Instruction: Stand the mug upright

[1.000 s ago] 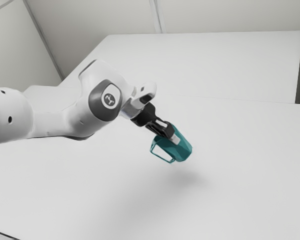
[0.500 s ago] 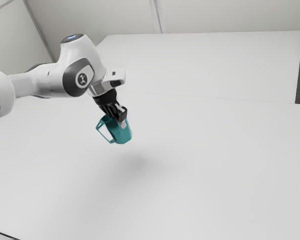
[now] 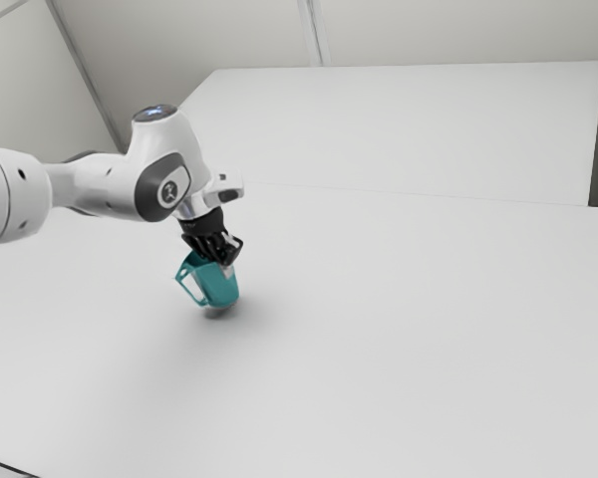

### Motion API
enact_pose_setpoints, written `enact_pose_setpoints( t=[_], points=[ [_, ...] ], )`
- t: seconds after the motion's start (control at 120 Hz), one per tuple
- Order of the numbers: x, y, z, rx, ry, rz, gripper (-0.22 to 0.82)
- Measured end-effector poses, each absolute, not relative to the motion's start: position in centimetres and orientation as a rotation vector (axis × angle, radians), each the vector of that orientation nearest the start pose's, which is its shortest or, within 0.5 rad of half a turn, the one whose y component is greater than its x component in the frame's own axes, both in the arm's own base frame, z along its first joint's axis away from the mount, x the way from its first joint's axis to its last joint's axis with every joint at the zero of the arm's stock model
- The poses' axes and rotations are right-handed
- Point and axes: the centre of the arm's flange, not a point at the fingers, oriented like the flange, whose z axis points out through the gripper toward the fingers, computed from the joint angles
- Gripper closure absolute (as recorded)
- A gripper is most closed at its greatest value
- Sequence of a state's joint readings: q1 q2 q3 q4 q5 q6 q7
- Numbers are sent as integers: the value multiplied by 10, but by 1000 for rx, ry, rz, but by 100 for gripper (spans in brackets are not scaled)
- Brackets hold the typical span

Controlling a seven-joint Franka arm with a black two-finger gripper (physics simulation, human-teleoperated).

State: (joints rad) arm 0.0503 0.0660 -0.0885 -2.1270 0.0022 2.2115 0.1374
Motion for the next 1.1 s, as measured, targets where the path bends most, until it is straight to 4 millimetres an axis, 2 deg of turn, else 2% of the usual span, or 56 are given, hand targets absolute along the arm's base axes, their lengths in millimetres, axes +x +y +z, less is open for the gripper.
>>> enact_pose_setpoints(
  t=[0.058,0.108,0.267,0.433,0.483,0.625,0.717,0.825,0.933,1.1],
  points=[
    [553,-43,376,-3129,319,-35,78],
    [553,-51,371,-3129,322,-33,78],
    [556,-36,359,-3137,229,-27,78],
    [557,-37,346,-3142,190,0,77],
    [557,-37,345,-3146,181,1,71],
    [557,-38,355,-3151,165,-26,40],
    [554,-40,375,-3150,166,-67,26],
    [551,-43,410,-3155,160,-113,16],
    [563,-47,459,-3164,158,-160,9],
    [584,-51,556,-3165,188,-250,4]
  ],
)
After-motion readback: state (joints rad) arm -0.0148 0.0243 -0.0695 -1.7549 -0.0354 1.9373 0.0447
